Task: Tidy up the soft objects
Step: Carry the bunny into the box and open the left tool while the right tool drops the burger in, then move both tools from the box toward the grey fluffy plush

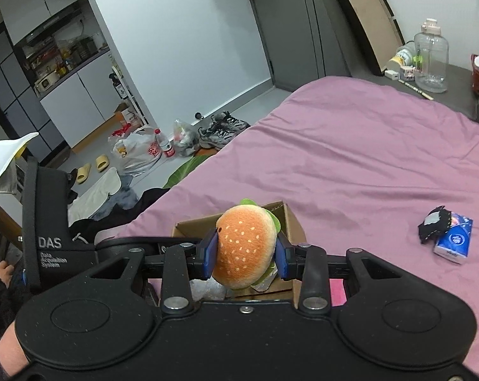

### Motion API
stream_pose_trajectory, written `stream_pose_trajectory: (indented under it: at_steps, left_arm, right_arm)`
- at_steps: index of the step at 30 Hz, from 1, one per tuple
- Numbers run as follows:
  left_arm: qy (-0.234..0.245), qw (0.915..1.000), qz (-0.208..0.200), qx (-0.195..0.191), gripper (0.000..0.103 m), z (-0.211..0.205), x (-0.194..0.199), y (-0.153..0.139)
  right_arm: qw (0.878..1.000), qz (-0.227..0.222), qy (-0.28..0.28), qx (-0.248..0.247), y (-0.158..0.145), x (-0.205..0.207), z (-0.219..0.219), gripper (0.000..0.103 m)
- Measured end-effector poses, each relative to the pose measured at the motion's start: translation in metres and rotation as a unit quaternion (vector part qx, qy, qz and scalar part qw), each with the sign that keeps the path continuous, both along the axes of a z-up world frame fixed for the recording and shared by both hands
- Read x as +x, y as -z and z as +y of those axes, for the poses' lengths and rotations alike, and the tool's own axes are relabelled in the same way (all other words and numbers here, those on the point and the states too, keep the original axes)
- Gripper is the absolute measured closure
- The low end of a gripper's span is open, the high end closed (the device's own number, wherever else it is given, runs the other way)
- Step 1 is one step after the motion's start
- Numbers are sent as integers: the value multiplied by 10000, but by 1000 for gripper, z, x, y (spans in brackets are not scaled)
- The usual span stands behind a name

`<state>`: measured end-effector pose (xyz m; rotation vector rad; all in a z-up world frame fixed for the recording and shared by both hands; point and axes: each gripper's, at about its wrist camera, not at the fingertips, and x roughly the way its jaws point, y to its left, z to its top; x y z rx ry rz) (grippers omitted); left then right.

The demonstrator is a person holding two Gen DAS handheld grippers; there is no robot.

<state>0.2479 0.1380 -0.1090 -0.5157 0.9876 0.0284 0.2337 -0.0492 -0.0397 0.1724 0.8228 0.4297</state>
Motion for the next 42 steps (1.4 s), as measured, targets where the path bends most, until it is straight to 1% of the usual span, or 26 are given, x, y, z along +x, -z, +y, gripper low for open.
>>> stream_pose_trajectory:
  at_steps: [1,4,5,6,7,8,14,17,21,26,27,31,34,39,42]
  left_arm:
    - [-33,10000,-12,-36,63,1,0,0]
    - [-93,10000,-20,-24,60,3,2,-1]
    - [-111,9999,-3,-17,60,3,3,-1]
    - [-130,9999,6,-30,60,3,4,-1]
    - [-135,9999,5,-49,60,4,4,-1]
    - [-130,9999,-1,-47,60,3,4,-2]
    - [-104,9999,11,67,58,-4,5,-4]
    - [-61,9999,-23,145,57,-8,5,-8]
    - [-27,9996,-55,274,51,-16,5,-12]
    - [36,9990,-140,415,48,-30,3,-21]
    - [54,9989,-156,448,45,-33,2,-22]
    - [154,9979,-165,613,43,-47,2,-26]
    - [210,9969,-207,723,41,-56,0,-32]
    - [232,9955,-367,840,40,-72,-3,-43]
    - [274,9940,-446,956,40,-83,-5,-49]
  right_arm:
    - [10000,18,-2,4,2,1,0,67]
    - [9999,109,20,24,9,4,0,65]
    - [9999,157,0,44,12,4,0,60]
    - [9998,200,-14,34,14,5,0,57]
    - [9996,262,-37,31,17,6,1,50]
    - [9995,313,-29,28,19,6,0,49]
    - [9991,391,159,100,20,6,-18,48]
    - [9992,338,206,36,16,6,-30,48]
    - [9993,240,277,-54,8,4,-50,47]
    - [9988,94,467,-80,-2,4,-83,43]
    - [9987,81,492,-72,-3,4,-89,43]
    - [9980,213,564,206,-6,6,-115,42]
    - [9971,192,727,155,-6,6,-132,41]
    - [9953,167,917,277,-1,8,-159,40]
    - [9940,219,998,397,7,10,-172,40]
